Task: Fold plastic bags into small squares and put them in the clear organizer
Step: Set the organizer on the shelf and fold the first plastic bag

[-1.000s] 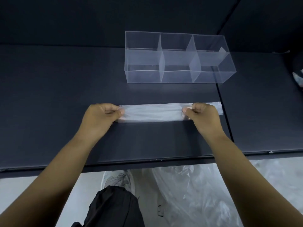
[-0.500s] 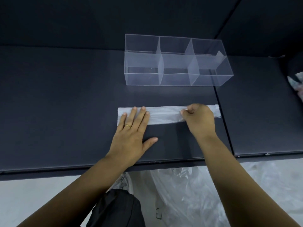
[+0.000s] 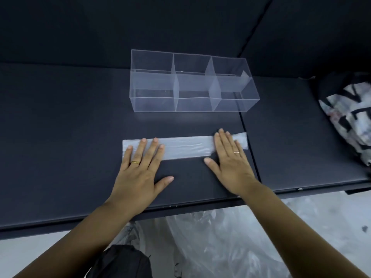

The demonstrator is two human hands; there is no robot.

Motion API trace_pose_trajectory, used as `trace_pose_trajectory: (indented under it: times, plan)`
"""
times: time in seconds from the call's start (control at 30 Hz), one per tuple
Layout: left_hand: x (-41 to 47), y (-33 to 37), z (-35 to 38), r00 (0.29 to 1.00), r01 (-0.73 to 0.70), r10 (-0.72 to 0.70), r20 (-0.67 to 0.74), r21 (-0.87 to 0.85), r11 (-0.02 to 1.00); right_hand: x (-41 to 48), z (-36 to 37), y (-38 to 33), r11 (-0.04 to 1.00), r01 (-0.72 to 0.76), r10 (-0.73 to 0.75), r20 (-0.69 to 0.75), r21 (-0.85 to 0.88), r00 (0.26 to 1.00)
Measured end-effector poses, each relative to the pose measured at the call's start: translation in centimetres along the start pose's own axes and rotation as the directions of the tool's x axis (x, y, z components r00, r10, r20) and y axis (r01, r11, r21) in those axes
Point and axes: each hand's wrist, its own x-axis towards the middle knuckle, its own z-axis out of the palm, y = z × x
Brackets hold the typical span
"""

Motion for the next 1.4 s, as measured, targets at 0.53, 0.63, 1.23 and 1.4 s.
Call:
trace_pose_trajectory:
  times: [0.53, 0.63, 1.23, 1.4]
  plan:
    - [0.5, -1.0, 0.1, 0.998, -0.058, 0.058, -0.022, -0.003, 0.998, 1.9, -2.8, 5.0, 0.923, -0.103, 0.194, -0.218, 0.370, 0.956]
    - [1.3, -2.7, -0.2, 0.989, -0.149, 0.149, -0.013, 0.011, 0.989, -0.6, -3.2, 4.7, 0.762, -0.220, 0.328, -0.070, 0.609, 0.942]
    - [2.3, 9.0, -5.6, 0.990, 0.079, -0.118, 0.078, -0.997, 0.007, -3.6, -11.7, -1.3, 0.230, -0.140, 0.031, 0.137, 0.963, 0.990]
    - [3.0, 5.5, -5.2, 0.957, 0.235, -0.029, 0.288, -0.831, -0.504, -1.0, -7.4, -2.4, 0.422, -0.241, -0.315, 0.390, 0.874, 0.865]
